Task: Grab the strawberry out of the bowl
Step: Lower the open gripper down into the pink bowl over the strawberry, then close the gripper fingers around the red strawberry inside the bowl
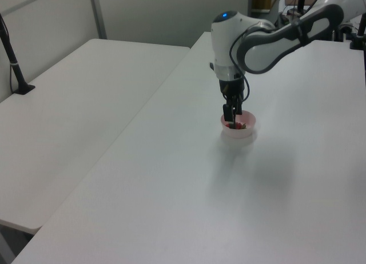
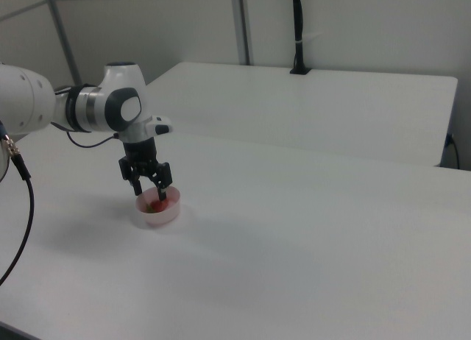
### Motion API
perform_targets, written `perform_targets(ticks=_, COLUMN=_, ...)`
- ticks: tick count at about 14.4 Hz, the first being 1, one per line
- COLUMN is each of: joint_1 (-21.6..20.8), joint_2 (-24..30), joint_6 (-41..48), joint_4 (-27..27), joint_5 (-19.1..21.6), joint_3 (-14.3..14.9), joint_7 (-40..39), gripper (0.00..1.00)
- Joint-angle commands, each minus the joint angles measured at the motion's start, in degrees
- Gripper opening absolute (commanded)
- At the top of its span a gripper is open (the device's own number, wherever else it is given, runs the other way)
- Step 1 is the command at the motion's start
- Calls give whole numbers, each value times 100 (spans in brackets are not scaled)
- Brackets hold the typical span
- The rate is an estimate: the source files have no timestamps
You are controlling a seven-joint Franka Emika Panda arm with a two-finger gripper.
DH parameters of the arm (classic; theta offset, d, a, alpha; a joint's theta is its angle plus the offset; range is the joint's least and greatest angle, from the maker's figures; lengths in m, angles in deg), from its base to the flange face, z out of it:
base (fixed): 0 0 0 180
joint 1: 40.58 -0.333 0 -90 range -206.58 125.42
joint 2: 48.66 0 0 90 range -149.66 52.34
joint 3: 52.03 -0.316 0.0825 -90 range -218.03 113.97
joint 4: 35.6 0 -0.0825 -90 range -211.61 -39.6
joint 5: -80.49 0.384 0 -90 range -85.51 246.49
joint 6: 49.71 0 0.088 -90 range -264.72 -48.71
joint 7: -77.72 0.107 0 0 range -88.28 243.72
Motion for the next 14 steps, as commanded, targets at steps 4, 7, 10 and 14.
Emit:
perform_targets(ticks=4, joint_1=-20, joint_2=-120, joint_6=-277, joint_4=-251, joint_5=13, joint_3=67, joint_7=15, gripper=69)
perform_targets(ticks=7, joint_1=-29, joint_2=-191, joint_6=-497, joint_4=-217, joint_5=65, joint_3=137, joint_7=49, gripper=69)
perform_targets(ticks=10, joint_1=-108, joint_2=-120, joint_6=-436, joint_4=-190, joint_5=109, joint_3=120, joint_7=137, gripper=73)
perform_targets(ticks=14, joint_1=-108, joint_2=2, joint_6=-164, joint_4=3, joint_5=136, joint_3=76, joint_7=261, gripper=77)
